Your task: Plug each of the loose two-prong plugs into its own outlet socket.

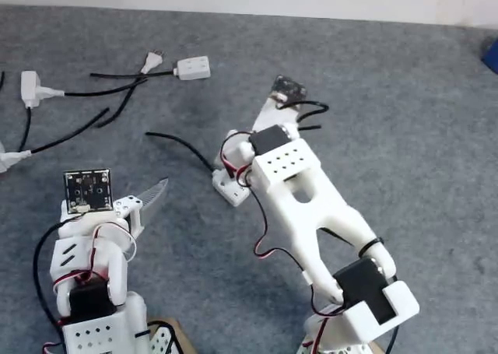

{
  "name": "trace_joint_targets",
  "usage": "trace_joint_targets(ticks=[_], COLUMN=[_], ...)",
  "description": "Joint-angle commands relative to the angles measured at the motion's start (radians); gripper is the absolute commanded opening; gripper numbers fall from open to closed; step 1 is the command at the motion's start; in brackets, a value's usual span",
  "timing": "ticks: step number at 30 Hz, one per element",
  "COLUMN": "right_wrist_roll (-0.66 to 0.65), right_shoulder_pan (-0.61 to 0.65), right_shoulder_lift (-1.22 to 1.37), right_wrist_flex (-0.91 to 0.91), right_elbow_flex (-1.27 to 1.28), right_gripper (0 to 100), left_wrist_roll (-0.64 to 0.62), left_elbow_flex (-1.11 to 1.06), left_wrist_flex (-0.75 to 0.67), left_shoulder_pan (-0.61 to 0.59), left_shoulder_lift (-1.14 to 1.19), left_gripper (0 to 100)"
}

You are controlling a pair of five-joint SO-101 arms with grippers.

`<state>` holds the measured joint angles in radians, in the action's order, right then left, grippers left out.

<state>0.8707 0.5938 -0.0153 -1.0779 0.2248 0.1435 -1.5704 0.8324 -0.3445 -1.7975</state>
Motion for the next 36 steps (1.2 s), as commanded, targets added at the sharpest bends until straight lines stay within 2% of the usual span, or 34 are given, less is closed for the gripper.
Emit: trace_joint_targets(ticks=[1,5,8,10,13,14,18,20,22,24,27,30,33,36], right_wrist_roll=[0.021,0.018,-0.006,-0.103,-0.290,-0.298,-0.146,-0.078,-0.032,-0.038,-0.092,-0.178,-0.245,-0.258], right_shoulder_pan=[-0.045,-0.071,-0.084,-0.081,-0.088,-0.097,-0.110,-0.105,-0.082,-0.050,-0.012,-0.004,-0.004,-0.004], right_shoulder_lift=[-0.010,-0.016,-0.027,-0.077,-0.177,-0.209,-0.271,-0.272,-0.272,-0.278,-0.280,-0.280,-0.280,-0.282], right_wrist_flex=[0.050,0.044,-0.027,-0.061,-0.122,-0.134,-0.137,-0.128,-0.096,-0.073,-0.067,-0.073,-0.090,-0.094], right_elbow_flex=[-0.048,-0.047,-0.064,-0.111,-0.170,-0.179,-0.143,-0.107,-0.077,-0.067,-0.084,-0.133,-0.139,-0.137], right_gripper=[0.6,0.6,0.6,0.6,0.6,0.6,0.5,0.5,0.5,0.5,0.5,0.5,0.5,0.5], left_wrist_roll=[-0.002,-0.002,-0.002,-0.008,-0.110,-0.135,-0.149,-0.129,-0.127,-0.123,-0.057,-0.028,-0.009,-0.008], left_elbow_flex=[0.004,0.004,0.002,0.002,-0.002,-0.015,-0.067,-0.012,0.096,0.260,0.516,0.765,0.946,0.992], left_wrist_flex=[-0.020,-0.020,-0.020,-0.038,-0.126,-0.150,-0.184,-0.173,-0.051,0.123,0.308,0.442,0.517,0.474], left_shoulder_pan=[0.018,0.018,0.021,0.042,0.045,0.045,0.030,0.012,0.035,0.119,0.255,0.329,0.395,0.410], left_shoulder_lift=[-0.005,-0.005,-0.005,-0.005,0.002,0.001,-0.005,0.005,0.031,0.117,0.375,0.682,0.924,1.003], left_gripper=[45,45,45,45,39,37,28,26,27,30,33,33,33,36])
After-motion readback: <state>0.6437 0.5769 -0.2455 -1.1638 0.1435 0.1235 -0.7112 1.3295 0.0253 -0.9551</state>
